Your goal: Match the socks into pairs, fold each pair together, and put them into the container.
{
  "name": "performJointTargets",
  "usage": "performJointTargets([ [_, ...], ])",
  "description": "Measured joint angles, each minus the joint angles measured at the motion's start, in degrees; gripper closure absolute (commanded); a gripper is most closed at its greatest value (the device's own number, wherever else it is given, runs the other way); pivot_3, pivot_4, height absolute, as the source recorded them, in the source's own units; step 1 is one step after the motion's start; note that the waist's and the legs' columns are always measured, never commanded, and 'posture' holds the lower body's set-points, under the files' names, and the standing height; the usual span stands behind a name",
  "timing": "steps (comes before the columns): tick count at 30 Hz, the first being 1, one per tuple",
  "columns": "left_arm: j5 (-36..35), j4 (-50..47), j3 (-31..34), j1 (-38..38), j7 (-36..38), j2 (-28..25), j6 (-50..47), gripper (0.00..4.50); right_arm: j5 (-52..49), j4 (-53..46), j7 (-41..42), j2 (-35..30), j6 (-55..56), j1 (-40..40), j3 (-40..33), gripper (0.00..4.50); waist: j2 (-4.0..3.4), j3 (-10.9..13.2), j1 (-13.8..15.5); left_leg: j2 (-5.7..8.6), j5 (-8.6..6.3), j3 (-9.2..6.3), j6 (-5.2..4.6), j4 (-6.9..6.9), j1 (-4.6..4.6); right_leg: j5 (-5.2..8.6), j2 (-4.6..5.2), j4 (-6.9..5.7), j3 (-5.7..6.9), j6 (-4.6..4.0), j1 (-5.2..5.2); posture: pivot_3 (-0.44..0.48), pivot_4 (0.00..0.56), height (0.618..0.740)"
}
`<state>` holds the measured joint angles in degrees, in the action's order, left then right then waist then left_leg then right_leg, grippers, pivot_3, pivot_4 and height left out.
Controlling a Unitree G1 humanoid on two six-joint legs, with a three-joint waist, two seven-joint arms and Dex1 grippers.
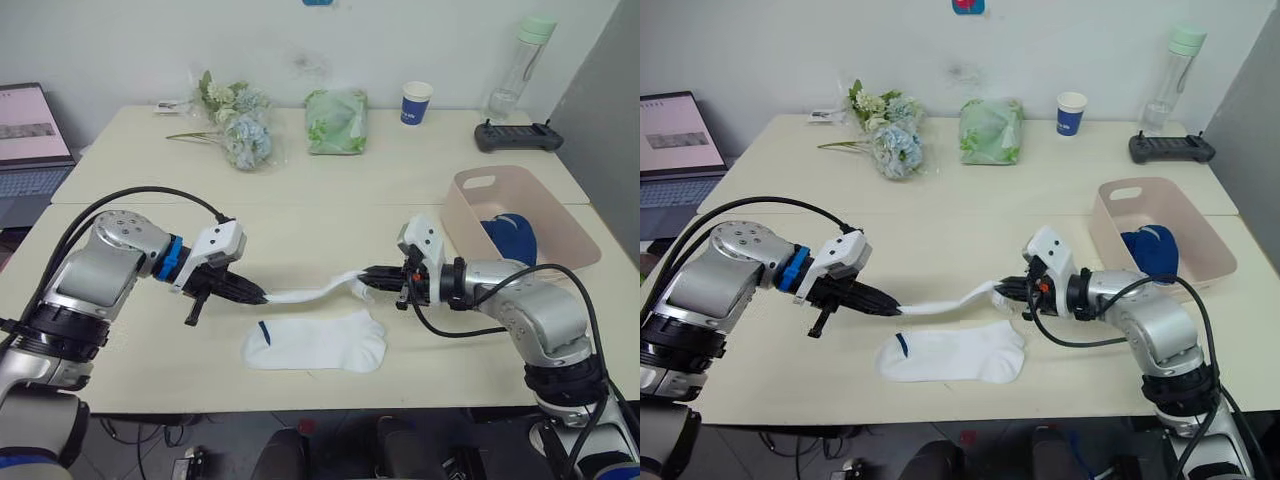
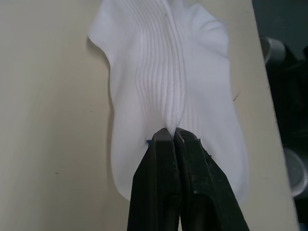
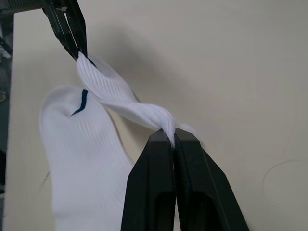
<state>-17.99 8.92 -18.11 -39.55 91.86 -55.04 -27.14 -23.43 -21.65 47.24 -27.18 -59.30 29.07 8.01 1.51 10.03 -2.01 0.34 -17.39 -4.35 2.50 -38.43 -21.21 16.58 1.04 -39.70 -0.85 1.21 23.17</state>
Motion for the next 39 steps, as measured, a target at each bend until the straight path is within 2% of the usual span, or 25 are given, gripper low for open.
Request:
performJointTargets([
  [3, 0.1, 5.9, -4.3, -5.3, 0.0, 2.4, -2.2, 4.48, -0.5, 2.8, -1.2, 0.4, -1.9, 2.3, 0.3, 4.5, 0.0, 0.0, 0.1, 0.04, 0.0, 0.02, -0.01, -0.06, -0.01, 0.0, -0.01, -0.02, 0.0, 0.0, 0.0, 0.0, 0.15, 0.74],
  [6, 3.0, 17.6, -8.6, -11.5, 0.2, 7.8, -0.4, 4.48, 0.8, 10.3, -2.7, 0.9, -1.7, 5.6, 2.2, 4.5, 0.0, 0.0, 0.1, 0.08, 0.0, 0.04, -0.01, -0.08, -0.04, 0.0, -0.01, -0.01, 0.0, 0.0, 0.04, 0.0, 0.15, 0.74],
  [11, 11.3, 38.6, -9.8, -20.8, -1.5, 17.3, 7.7, 4.48, 6.3, 24.1, -4.6, 2.2, 5.0, 10.8, 5.4, 4.5, 0.01, 0.0, 0.1, 0.12, 0.0, 0.03, 0.0, -0.43, -0.61, -0.01, 0.0, -0.1, 0.1, -0.01, 0.45, 0.0, 0.15, 0.74],
  [15, 16.2, 49.6, -9.2, -25.2, -4.3, 20.4, 14.4, 4.48, 9.4, 31.6, -4.9, 2.7, 11.0, 14.0, 6.4, 4.5, 0.01, 0.0, -0.6, 0.08, 0.02, 0.08, 0.03, -0.43, -0.75, -0.01, 0.13, -0.16, 0.0, -0.01, 0.64, 0.0, 0.15, 0.74],
  [19, 18.7, 56.1, -6.8, -27.7, -9.4, 22.3, 18.7, 4.5, 11.8, 34.8, -5.2, 3.1, 16.2, 15.5, 6.5, 3.5, 0.01, 0.0, -1.0, 0.08, 0.01, 0.08, 0.02, -0.46, -0.85, -0.02, 0.24, -0.26, -0.02, 0.0, 0.79, 0.0, 0.15, 0.74],
  [22, 19.3, 58.4, -3.6, -28.5, -13.2, 22.5, 21.0, 3.88, 12.6, 34.7, -4.9, 3.0, 18.5, 15.6, 6.3, 2.44, 0.02, 0.0, -1.2, 0.05, 0.01, 0.07, 0.02, -0.47, -0.85, -0.02, 0.24, -0.3, -0.02, 0.0, 0.82, 0.0, 0.15, 0.74],
  [26, 18.5, 57.7, 1.2, -28.5, -13.6, 21.8, 21.3, 2.62, 13.2, 30.1, -4.9, 1.1, 19.0, 14.8, 5.9, 1.02, 0.01, 0.0, -1.2, 0.05, 0.02, 0.07, 0.04, -0.49, -0.96, -0.02, 0.25, -0.3, -0.01, 0.0, 0.9, 0.0, 0.15, 0.74],
  [29, 16.1, 53.1, 5.4, -27.0, -12.3, 18.9, 18.0, 1.67, 13.1, 24.4, -5.7, -0.8, 18.4, 12.9, 3.3, 0.02, 0.01, 0.0, -1.2, 0.04, 0.04, 0.06, 0.07, -0.48, -1.0, -0.02, 0.26, -0.28, -0.02, 0.0, 0.91, 0.0, 0.15, 0.74],
  [32, 13.1, 45.8, 10.7, -22.3, -12.9, 15.8, 11.7, 0.76, 12.1, 18.0, -7.3, -1.3, 16.3, 9.5, -0.3, 0.0, 0.01, 0.0, -1.4, 0.0, 0.03, 0.03, 0.06, -0.47, -0.98, -0.02, 0.27, -0.31, -0.03, 0.0, 0.91, 0.0, 0.15, 0.74],
  [34, 10.9, 41.3, 14.5, -17.6, -16.5, 15.4, 7.6, 0.13, 10.8, 13.7, -9.0, -0.2, 14.8, 6.1, -2.2, 0.0, 0.01, 0.0, -1.4, -0.03, 0.02, -0.03, 0.03, -0.49, -0.95, -0.02, 0.28, -0.36, -0.08, 0.0, 0.89, 0.0, 0.15, 0.74],
  [39, 5.9, 29.6, 20.2, -8.7, -24.8, 18.7, -3.3, 0.03, 11.2, 9.5, -16.5, 6.3, 14.4, -0.3, -2.7, 0.0, 0.03, 0.0, -1.0, 0.01, 0.03, -0.1, 0.05, -0.56, -0.98, -0.03, 0.32, -0.46, -0.14, -0.01, 0.87, 0.0, 0.15, 0.74],
])
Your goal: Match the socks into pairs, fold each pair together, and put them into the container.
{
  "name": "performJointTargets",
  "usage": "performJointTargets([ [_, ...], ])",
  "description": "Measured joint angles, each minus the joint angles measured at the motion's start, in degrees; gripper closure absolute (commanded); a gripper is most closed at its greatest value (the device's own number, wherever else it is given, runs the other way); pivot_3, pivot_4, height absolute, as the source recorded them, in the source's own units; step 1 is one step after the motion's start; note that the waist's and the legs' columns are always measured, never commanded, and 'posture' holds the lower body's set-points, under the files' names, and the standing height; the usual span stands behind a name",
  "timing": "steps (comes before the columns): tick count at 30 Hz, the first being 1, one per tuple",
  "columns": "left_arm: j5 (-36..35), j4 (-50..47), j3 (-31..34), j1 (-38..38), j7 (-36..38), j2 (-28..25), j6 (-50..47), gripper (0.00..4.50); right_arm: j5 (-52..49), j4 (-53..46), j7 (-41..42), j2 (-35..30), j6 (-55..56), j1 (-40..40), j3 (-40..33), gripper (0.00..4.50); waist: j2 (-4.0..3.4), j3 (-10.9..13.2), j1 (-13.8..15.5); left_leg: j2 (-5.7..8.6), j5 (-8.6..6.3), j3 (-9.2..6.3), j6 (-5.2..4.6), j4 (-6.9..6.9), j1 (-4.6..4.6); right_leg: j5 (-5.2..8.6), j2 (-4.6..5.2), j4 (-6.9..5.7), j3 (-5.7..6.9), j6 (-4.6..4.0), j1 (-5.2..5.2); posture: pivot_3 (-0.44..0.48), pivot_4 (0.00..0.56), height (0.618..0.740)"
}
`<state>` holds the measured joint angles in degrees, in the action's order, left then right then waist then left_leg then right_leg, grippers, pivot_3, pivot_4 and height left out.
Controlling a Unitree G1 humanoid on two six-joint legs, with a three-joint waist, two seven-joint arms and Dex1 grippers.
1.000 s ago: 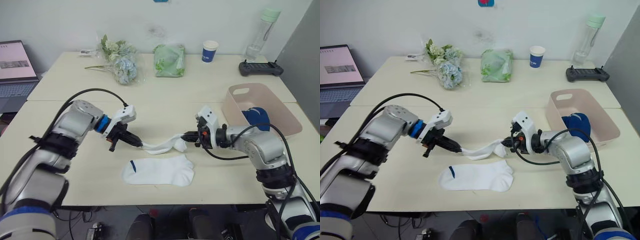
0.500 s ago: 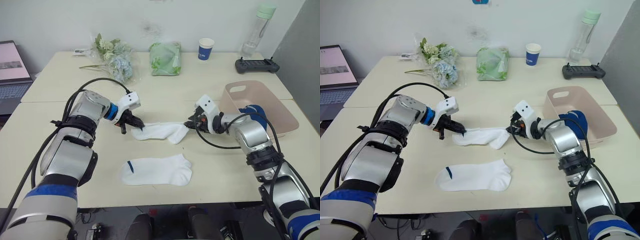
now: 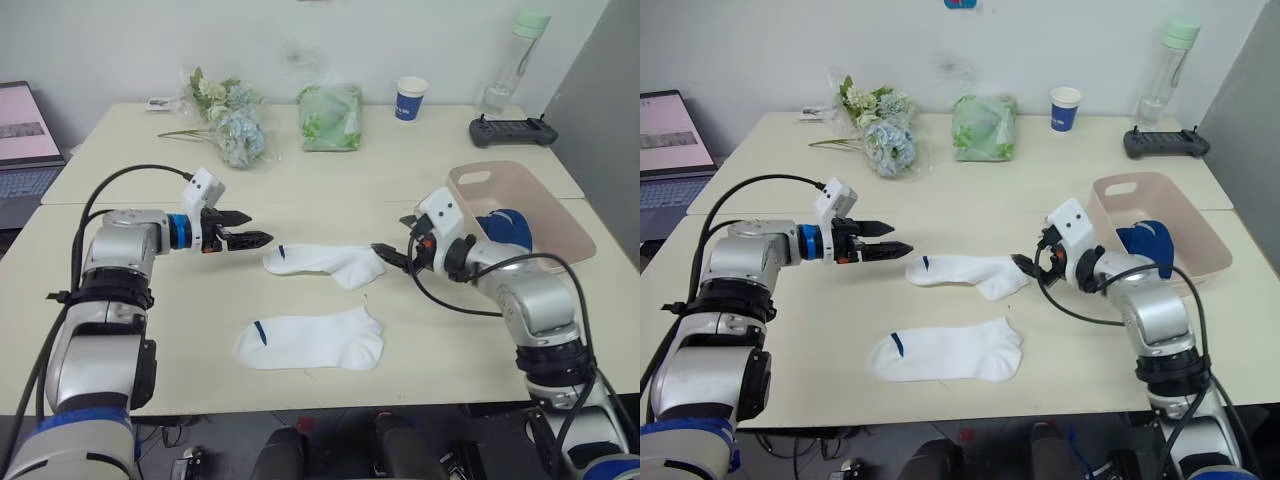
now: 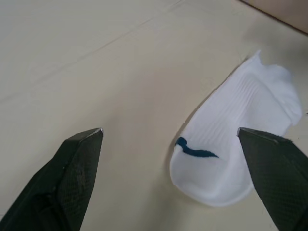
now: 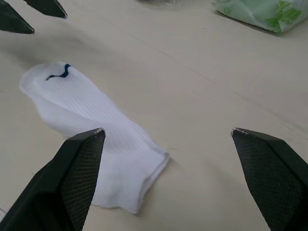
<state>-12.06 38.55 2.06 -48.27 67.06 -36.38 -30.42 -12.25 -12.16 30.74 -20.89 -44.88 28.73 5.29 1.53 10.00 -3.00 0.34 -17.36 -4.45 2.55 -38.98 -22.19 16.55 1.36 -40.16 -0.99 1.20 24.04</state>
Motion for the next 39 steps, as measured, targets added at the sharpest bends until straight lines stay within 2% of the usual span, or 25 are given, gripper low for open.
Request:
performJointTargets([
  [5, -0.5, -6.3, 0.3, 6.1, -8.8, 5.1, -4.9, 0.03, 2.1, 0.5, -7.4, 5.9, 0.3, -3.3, 0.5, 0.0, 0.0, 0.0, 0.2, 0.02, 0.03, 0.06, 0.05, 0.0, -0.01, -0.01, 0.01, 0.03, -0.01, -0.01, 0.01, 0.0, 0.15, 0.74],
  [10, 0.2, -8.6, -0.6, 7.6, -12.2, 5.3, -4.3, 0.03, 4.2, 3.5, -11.1, 8.2, 1.3, -4.9, 0.7, 0.0, -0.02, -0.1, 0.3, 0.01, 0.01, 0.17, 0.02, 0.06, 0.18, -0.01, 0.0, 0.0, 0.0, -0.01, -0.05, 0.0, 0.15, 0.74],
  [11, 0.1, -9.0, -0.6, 7.9, -12.5, 5.4, -4.3, 0.2, 4.5, 4.4, -11.6, 8.3, 1.4, -5.3, 1.1, 0.0, -0.02, -0.1, 0.2, 0.02, 0.01, 0.21, 0.02, 0.06, 0.2, -0.01, -0.01, -0.01, 0.0, -0.01, -0.05, 0.0, 0.15, 0.74],
  [14, 0.3, -10.0, -1.1, 8.7, -12.8, 5.3, -4.5, 0.92, 5.6, 5.7, -11.6, 7.9, 1.8, -5.6, 2.9, 0.58, -0.04, -0.1, 0.2, 0.02, 0.0, 0.23, 0.0, 0.06, 0.23, -0.01, -0.03, -0.03, -0.01, -0.01, -0.05, 0.0, 0.15, 0.74],
  [19, 0.4, -13.6, -2.1, 11.2, -13.0, 5.4, -5.2, 2.42, 6.6, 5.7, -9.5, 6.8, 3.1, -5.6, 6.1, 2.24, -0.19, -0.4, 0.1, 0.02, -0.01, 0.21, -0.01, 0.07, 0.25, 0.0, -0.04, 0.06, 0.01, 0.0, -0.15, 0.0, 0.15, 0.74],
  [21, 0.4, -14.7, -2.2, 11.9, -13.5, 6.0, -5.6, 3.09, 6.8, 5.7, -9.0, 6.6, 3.5, -5.5, 7.2, 3.04, -0.19, -0.4, 0.2, 0.02, -0.01, 0.16, -0.02, 0.07, 0.36, 0.0, -0.04, 0.14, 0.02, 0.0, -0.31, 0.0, 0.15, 0.74],
  [25, -0.8, -16.4, -1.7, 12.8, -14.1, 6.5, -6.6, 4.29, 5.7, 5.0, -8.2, 7.6, 2.2, -5.3, 6.8, 4.41, -0.19, -0.4, 0.2, 0.03, -0.01, 0.1, -0.02, 0.07, 0.34, 0.0, -0.03, 0.18, 0.02, 0.0, -0.35, 0.0, 0.15, 0.74],
  [26, -1.0, -16.4, -1.7, 12.9, -14.1, 6.5, -6.8, 4.47, 5.0, 4.4, -8.1, 7.6, 1.6, -5.1, 6.3, 4.5, -0.19, -0.4, 0.2, 0.03, -0.01, 0.1, -0.02, 0.07, 0.34, 0.0, -0.03, 0.17, 0.02, 0.0, -0.34, 0.0, 0.15, 0.74],
  [31, -4.6, -18.0, 1.6, 12.9, -14.9, 6.1, -9.1, 4.47, 1.6, 1.3, -6.5, 5.6, -2.2, -2.9, 2.0, 4.5, -0.18, -0.4, 0.3, 0.01, -0.01, 0.06, -0.02, 0.06, 0.3, 0.0, -0.03, 0.17, 0.02, 0.0, -0.32, 0.0, 0.15, 0.74],
  [35, -11.2, -29.0, 6.0, 15.0, -13.3, 2.1, -15.2, 4.47, -3.3, -4.8, -3.9, 3.5, -7.6, -2.4, -0.9, 4.5, -0.19, -0.4, -0.1, -0.05, -0.02, -0.02, -0.01, 0.13, 0.28, 0.0, -0.03, 0.21, 0.0, -0.01, -0.3, 0.0, 0.15, 0.74],
  [39, -19.3, -40.6, 11.5, 20.5, -14.0, -0.7, -25.6, 4.47, -11.8, -14.0, -1.6, 2.5, -17.1, -2.6, -4.6, 4.5, -0.21, -0.4, -0.2, -0.06, -0.02, -0.09, -0.03, 0.14, 0.3, 0.0, -0.03, 0.2, 0.03, -0.01, -0.35, 0.0, 0.15, 0.74],
])
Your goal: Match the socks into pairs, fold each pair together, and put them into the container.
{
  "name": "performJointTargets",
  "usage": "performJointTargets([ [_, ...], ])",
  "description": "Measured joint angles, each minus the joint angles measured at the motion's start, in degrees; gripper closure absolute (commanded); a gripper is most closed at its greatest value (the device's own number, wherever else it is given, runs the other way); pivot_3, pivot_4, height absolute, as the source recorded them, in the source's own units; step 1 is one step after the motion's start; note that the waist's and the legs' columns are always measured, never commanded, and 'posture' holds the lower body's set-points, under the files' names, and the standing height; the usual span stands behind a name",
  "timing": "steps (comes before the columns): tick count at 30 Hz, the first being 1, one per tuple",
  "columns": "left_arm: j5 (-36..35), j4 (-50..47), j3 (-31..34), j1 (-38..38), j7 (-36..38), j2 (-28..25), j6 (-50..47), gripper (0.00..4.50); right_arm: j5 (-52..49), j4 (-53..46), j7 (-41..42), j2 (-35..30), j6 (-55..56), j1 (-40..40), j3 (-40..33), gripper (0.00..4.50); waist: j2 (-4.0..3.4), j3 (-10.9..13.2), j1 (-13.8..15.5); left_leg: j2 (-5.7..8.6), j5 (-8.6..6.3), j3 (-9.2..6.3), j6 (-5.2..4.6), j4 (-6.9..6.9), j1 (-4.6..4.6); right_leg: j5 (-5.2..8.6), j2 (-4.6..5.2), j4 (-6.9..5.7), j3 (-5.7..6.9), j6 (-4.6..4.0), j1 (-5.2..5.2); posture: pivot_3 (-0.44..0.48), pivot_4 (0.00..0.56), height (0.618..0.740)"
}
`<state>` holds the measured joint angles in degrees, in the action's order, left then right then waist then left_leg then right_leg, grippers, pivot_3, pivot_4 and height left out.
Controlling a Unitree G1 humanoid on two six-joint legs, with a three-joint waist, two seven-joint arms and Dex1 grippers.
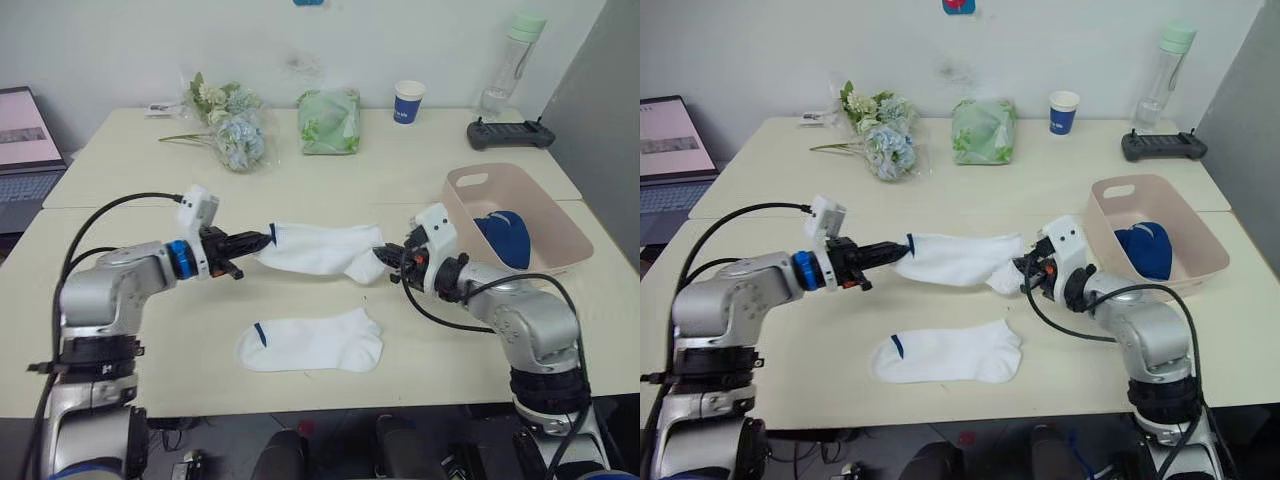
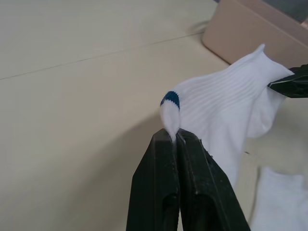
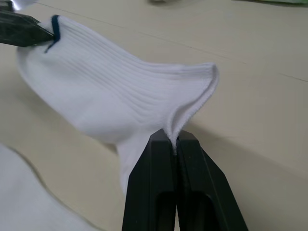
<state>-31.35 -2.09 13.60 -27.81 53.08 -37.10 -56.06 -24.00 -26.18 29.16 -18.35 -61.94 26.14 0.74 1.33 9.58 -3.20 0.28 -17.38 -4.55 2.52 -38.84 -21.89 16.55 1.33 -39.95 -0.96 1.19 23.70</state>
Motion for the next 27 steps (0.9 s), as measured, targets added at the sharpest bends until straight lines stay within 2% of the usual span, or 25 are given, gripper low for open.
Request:
performJointTargets([
  [5, -9.9, -14.3, 6.5, 13.5, -1.9, -3.0, -12.7, 4.47, -13.0, -10.2, 0.1, 2.5, -16.3, -2.6, -9.1, 4.5, -0.01, 0.0, 0.3, -0.01, -0.01, -0.05, -0.01, 0.02, 0.14, 0.01, 0.02, 0.06, 0.03, 0.0, -0.18, 0.0, 0.15, 0.74],
  [9, -12.9, -19.5, 9.0, 22.1, -4.7, -2.7, -15.7, 4.47, -15.9, -13.5, -1.9, 2.7, -22.0, -6.9, -10.5, 4.5, -0.02, 0.0, 0.7, 0.01, -0.01, -0.04, -0.01, 0.02, 0.22, 0.02, 0.03, 0.12, 0.03, 0.0, -0.28, 0.0, 0.15, 0.74],
  [17, -14.1, -22.5, 9.1, 31.5, -7.4, -1.8, -14.0, 4.47, -15.4, -14.9, -3.5, -2.1, -20.0, -11.8, -3.5, 4.5, -0.03, 0.0, 1.2, 0.01, -0.01, 0.01, -0.01, 0.07, 0.29, 0.03, 0.02, 0.18, 0.01, 0.0, -0.31, 0.0, 0.15, 0.74],
  [27, -12.5, -22.4, 3.8, 33.7, -7.4, -3.8, -7.1, 4.47, -14.1, -12.8, -4.2, -6.5, -14.3, -14.9, 1.6, 4.5, -0.04, 0.0, 1.3, 0.01, -0.02, 0.01, -0.01, 0.12, 0.35, 0.03, 0.02, 0.33, 0.02, 0.0, -0.44, 0.0, 0.15, 0.74],
])
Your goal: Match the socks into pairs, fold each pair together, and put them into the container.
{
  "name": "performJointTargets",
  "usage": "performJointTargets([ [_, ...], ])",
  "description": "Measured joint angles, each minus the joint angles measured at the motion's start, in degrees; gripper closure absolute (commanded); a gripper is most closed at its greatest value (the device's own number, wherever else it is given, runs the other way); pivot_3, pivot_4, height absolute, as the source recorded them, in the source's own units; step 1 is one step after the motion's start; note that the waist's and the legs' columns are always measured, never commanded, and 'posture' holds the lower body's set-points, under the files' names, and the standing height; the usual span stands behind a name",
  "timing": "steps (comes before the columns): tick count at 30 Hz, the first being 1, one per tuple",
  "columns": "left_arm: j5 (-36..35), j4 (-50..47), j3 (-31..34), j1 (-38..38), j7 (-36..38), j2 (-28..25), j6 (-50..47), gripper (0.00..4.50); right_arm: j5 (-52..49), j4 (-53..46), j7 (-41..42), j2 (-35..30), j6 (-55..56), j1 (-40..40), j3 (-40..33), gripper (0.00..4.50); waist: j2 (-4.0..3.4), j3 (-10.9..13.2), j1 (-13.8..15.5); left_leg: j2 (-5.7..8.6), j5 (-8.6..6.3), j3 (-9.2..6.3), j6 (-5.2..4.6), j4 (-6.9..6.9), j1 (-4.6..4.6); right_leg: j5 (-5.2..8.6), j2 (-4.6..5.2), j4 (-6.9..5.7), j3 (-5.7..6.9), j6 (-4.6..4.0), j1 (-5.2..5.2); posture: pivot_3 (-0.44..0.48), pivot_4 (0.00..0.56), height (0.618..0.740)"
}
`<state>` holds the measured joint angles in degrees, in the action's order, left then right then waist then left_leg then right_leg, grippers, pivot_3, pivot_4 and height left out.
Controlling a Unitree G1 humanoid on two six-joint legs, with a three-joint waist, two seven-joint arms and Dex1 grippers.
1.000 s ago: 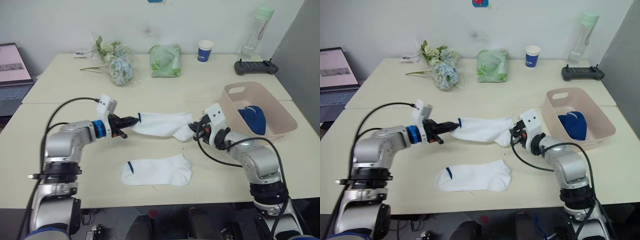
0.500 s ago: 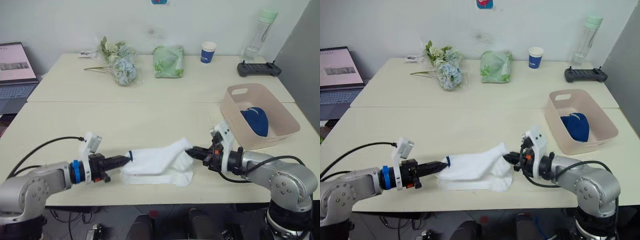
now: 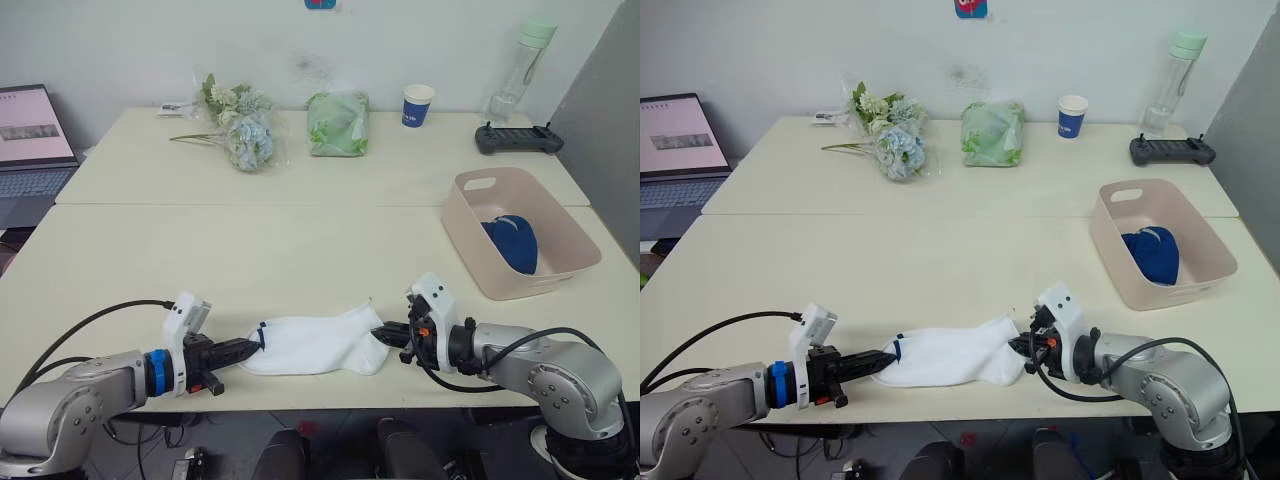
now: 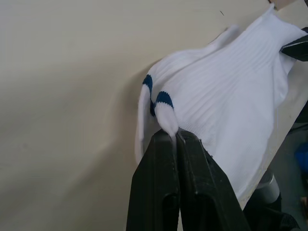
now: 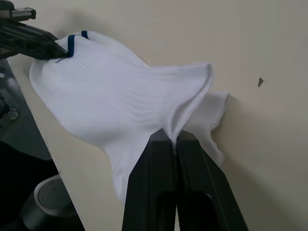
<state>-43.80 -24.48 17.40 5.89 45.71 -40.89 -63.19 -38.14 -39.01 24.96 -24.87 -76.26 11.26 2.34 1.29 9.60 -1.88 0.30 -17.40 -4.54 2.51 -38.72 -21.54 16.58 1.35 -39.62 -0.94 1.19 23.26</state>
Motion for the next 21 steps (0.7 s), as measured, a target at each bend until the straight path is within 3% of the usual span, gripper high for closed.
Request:
performJointTargets([
  [15, 3.3, 4.1, -3.9, -2.8, 0.0, -1.3, 6.3, 4.47, 1.2, 2.0, -1.2, -1.6, 3.3, -0.1, 2.6, 4.5, 0.0, 0.0, 0.0, 0.0, -0.01, -0.01, -0.01, 0.02, -0.01, 0.0, -0.02, 0.08, 0.02, 0.0, -0.01, 0.0, 0.15, 0.74],
  [18, 3.6, 4.7, -4.3, -2.8, 0.1, -1.8, 6.4, 3.81, 1.2, 2.1, -1.2, -2.2, 3.5, -0.1, 3.4, 3.79, 0.0, 0.0, 0.0, 0.0, -0.01, -0.02, -0.01, 0.03, -0.02, 0.0, -0.02, 0.1, 0.02, 0.0, -0.02, 0.0, 0.15, 0.74],
  [21, 3.8, 4.9, -4.4, -2.8, 1.2, -2.5, 7.3, 2.84, 1.2, 2.1, -1.1, -3.5, 4.4, -0.1, 3.5, 2.76, 0.0, 0.0, 0.0, 0.0, -0.01, -0.02, -0.01, 0.03, -0.02, 0.0, -0.01, 0.11, 0.03, 0.0, -0.02, 0.0, 0.15, 0.74],
])
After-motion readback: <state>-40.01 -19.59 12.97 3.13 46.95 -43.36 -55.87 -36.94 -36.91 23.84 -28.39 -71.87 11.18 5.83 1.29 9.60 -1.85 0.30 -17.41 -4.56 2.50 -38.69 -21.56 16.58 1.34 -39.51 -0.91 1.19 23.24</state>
